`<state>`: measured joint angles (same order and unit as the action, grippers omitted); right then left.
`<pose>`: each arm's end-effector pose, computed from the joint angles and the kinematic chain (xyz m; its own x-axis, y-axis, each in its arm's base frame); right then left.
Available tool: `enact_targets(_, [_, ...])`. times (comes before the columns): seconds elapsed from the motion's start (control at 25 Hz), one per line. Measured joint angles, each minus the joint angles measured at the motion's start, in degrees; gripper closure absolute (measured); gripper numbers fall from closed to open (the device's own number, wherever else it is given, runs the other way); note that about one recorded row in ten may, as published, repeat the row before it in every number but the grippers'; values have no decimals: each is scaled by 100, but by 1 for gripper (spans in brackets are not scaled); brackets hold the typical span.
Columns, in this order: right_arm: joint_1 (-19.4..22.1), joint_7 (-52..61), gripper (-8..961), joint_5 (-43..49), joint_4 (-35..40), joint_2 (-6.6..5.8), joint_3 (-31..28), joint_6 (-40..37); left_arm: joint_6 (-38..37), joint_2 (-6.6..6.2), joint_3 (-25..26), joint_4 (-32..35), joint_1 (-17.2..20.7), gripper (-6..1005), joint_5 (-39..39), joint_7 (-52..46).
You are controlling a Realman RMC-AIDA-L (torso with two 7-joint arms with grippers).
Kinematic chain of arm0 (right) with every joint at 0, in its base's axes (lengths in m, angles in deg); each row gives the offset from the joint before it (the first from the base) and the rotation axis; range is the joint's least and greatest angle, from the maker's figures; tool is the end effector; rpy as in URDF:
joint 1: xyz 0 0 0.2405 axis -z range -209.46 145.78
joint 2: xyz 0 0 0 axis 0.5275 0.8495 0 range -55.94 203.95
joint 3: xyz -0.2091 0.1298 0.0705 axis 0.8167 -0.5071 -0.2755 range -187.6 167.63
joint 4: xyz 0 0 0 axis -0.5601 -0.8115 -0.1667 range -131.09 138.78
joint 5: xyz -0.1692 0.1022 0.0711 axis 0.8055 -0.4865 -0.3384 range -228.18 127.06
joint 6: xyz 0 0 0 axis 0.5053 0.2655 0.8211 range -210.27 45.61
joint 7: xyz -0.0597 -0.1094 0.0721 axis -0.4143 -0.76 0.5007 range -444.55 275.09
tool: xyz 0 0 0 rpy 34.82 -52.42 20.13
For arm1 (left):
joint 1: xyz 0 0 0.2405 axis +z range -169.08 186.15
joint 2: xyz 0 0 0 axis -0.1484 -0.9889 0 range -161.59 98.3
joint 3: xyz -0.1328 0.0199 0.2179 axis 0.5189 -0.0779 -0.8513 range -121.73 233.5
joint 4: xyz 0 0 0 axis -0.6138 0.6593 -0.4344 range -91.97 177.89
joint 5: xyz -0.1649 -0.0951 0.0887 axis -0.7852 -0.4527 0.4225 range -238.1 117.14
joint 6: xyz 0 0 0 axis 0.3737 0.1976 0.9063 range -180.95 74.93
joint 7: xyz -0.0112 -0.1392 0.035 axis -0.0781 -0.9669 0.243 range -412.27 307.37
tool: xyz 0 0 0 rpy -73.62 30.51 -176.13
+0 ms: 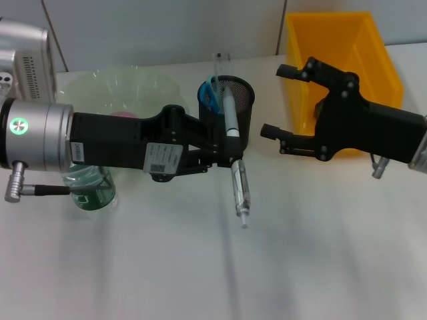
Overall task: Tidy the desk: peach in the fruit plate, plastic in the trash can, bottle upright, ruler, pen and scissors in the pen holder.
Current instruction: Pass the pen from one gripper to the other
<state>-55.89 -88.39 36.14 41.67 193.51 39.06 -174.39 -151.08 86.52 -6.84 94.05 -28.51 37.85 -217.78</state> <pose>0.2392 0.3191 0.0182 0.5659 0.8244 -0.0107 0.4990 -0.3528 -0.7915 -0.1403 0.3369 -0.0002 0.1306 0.9911 0.0265 0.8504 -0.1257 0.5110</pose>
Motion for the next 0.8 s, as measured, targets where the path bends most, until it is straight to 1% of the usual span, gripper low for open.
enact_targets(0.04, [-65,-330,115,-127,-200,-16,58,-9,-1,0,14,-36,14,866,-2,0])
enact_targets(0.08, [-93,-392,115,-166,-255,-21,98,-16,-21,20,-9,-101,-22,866,-62,1])
enact_targets(0.24, [-132,-450,115,-197,-301,-34,214,-76,-58,20,-18,-205,-83,866,-121,1])
enact_targets(0.36, [-199,-754,114,-220,-432,-36,295,-341,-80,18,27,-319,-103,866,-166,4])
enact_targets(0.56, [-270,-1080,114,-219,-517,-54,320,-615,-89,20,52,-392,-86,867,-201,8])
enact_targets(0.64, [-309,-1375,115,-218,-602,-83,322,-712,-104,20,44,-430,-69,867,-209,8])
enact_targets(0.8, [-359,-1720,115,-205,-720,-108,324,-768,-122,25,28,-518,-62,866,-210,6])
